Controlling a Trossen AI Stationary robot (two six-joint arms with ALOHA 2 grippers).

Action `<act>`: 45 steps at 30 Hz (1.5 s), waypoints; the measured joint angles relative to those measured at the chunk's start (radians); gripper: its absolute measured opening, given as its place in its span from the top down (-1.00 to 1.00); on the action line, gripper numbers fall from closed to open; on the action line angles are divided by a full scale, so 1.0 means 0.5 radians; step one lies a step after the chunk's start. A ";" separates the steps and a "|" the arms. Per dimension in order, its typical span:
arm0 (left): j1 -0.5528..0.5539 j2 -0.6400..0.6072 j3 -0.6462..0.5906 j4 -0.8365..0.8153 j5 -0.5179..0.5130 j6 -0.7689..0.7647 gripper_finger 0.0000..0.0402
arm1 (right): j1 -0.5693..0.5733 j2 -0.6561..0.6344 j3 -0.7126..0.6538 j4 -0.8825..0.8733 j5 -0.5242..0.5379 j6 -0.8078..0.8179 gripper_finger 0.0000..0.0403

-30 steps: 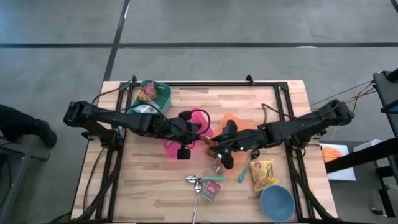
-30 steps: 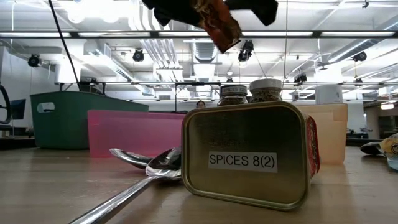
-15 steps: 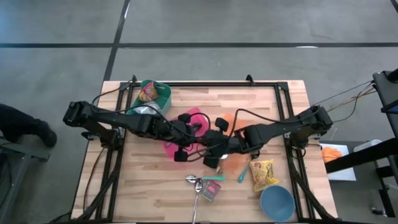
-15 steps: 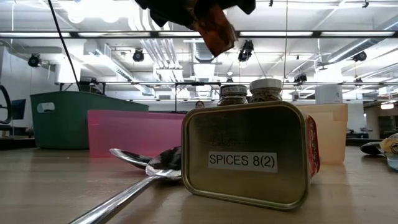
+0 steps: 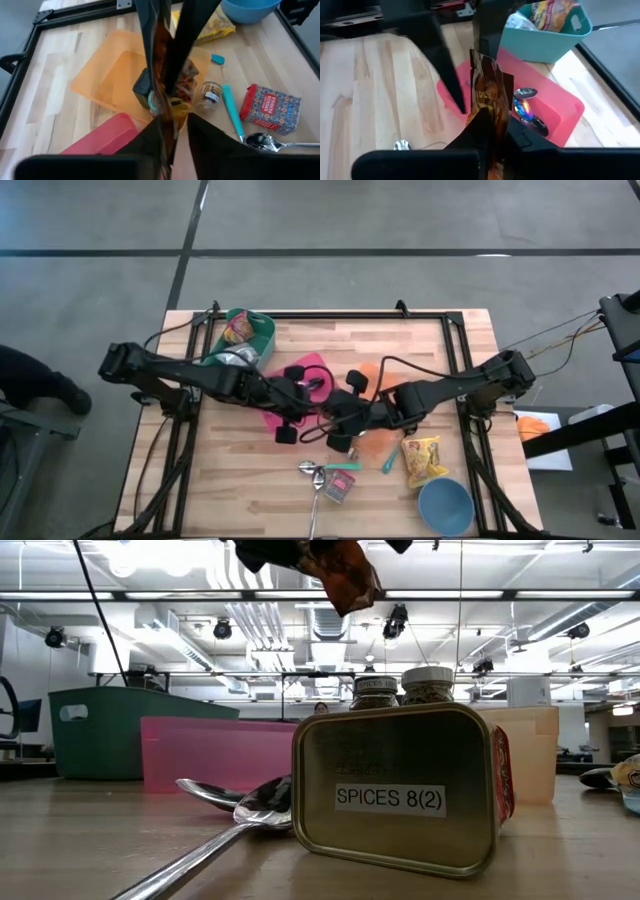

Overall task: Pick & Place Food Item
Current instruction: Put the orange seasoning pack into the orange bin

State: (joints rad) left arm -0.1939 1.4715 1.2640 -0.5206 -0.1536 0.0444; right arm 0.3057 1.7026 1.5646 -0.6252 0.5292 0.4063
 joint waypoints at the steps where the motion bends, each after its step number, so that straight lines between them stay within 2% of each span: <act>1: 0.000 -0.015 0.000 0.000 -0.001 0.000 0.52 | 0.009 -0.006 0.000 -0.001 0.028 0.003 0.95; 6: 0.000 -0.128 -0.018 0.022 0.003 -0.038 0.25 | 0.079 -0.070 -0.004 0.035 0.180 0.007 0.95; 9: -0.010 -0.188 -0.100 0.166 0.009 -0.053 0.13 | 0.144 -0.114 -0.005 0.094 0.246 -0.029 0.95; 16: -0.013 -0.275 -0.504 1.118 0.250 -0.021 -0.07 | 0.262 -0.184 -0.037 0.173 0.455 -0.043 0.96; 21: -0.013 -0.261 -0.774 1.789 0.292 0.021 -0.13 | 0.287 -0.202 -0.061 0.267 0.471 -0.059 0.96; 25: -0.013 -0.256 -0.898 2.113 0.296 0.071 -0.13 | 0.296 -0.200 -0.067 0.326 0.472 -0.097 0.96; 28: -0.013 -0.256 -0.917 2.165 0.310 0.092 -0.13 | 0.297 -0.198 -0.081 0.389 0.467 -0.134 0.96; 33: -0.013 -0.256 -0.920 2.165 0.368 0.125 0.06 | 0.297 -0.194 -0.101 0.451 0.424 -0.141 0.96; 38: -0.015 -0.256 -0.920 2.162 0.433 0.153 0.42 | 0.298 -0.194 -0.143 0.595 0.349 -0.202 0.96; 43: -0.012 -0.256 -0.921 2.141 0.571 0.218 0.89 | 0.299 -0.195 -0.156 0.624 0.315 -0.240 0.96; 45: -0.012 -0.256 -0.921 2.129 0.577 0.197 0.94 | 0.299 -0.195 -0.160 0.621 0.299 -0.266 0.96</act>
State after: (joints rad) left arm -0.2001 1.3437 0.8036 0.5437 0.1349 0.1428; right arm 0.4553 1.6051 1.4845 -0.3149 0.6786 0.2733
